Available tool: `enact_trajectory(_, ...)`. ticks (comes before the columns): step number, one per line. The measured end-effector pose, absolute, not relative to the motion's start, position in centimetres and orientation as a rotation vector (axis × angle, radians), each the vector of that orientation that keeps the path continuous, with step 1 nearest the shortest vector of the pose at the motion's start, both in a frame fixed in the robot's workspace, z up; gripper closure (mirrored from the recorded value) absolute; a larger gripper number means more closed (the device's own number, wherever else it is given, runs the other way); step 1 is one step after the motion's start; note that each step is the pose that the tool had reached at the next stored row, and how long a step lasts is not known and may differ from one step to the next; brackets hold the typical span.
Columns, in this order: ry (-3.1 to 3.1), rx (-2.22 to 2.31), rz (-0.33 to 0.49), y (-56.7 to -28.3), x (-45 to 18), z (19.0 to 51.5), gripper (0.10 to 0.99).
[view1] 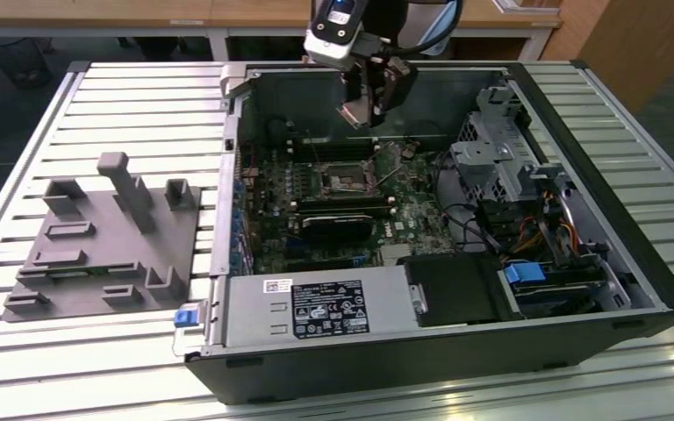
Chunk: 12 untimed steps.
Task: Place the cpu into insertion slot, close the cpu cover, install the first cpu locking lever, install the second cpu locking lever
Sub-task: 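Place the cpu into insertion slot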
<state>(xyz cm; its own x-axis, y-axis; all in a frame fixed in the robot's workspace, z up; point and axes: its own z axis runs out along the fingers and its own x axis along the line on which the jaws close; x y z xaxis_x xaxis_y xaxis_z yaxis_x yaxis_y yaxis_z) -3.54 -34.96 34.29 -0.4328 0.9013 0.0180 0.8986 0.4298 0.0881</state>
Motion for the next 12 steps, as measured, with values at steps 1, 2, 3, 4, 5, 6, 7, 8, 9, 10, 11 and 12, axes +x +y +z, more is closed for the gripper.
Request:
enact_trajectory(1, 2.625, 1.662, 0.131, -34.96, -3.54, 34.28, 0.545)
enact_trajectory(2, 2.622, 1.667, 0.131, -34.96, -3.54, 34.28, 0.545)
enact_trajectory(3, 2.619, 1.671, 0.13, -34.96, -3.54, 34.28, 0.545)
enact_trajectory(4, 2.616, 1.675, 0.13, -34.96, -3.54, 34.27, 0.545)
enact_trajectory(5, 2.614, 1.678, 0.13, -34.96, -3.54, 34.26, 0.545)
enact_trajectory(6, 2.612, 1.682, 0.13, -34.96, -3.54, 34.25, 0.545)
enact_trajectory(7, 2.609, 1.685, 0.13, -34.96, -3.54, 34.24, 0.545)
enact_trajectory(8, 2.608, 1.687, 0.13, -34.96, -3.54, 34.23, 0.545)
enact_trajectory(9, 2.606, 1.69, 0.13, -34.95, -3.54, 34.21, 0.545)
enact_trajectory(10, 2.604, 1.692, 0.13, -34.96, -3.54, 34.19, 0.545)
enact_trajectory(11, 2.603, 1.695, 0.13, -34.96, -3.54, 34.16, 0.545)
enact_trajectory(12, 2.601, 1.698, 0.13, -34.96, -3.54, 34.14, 0.545)
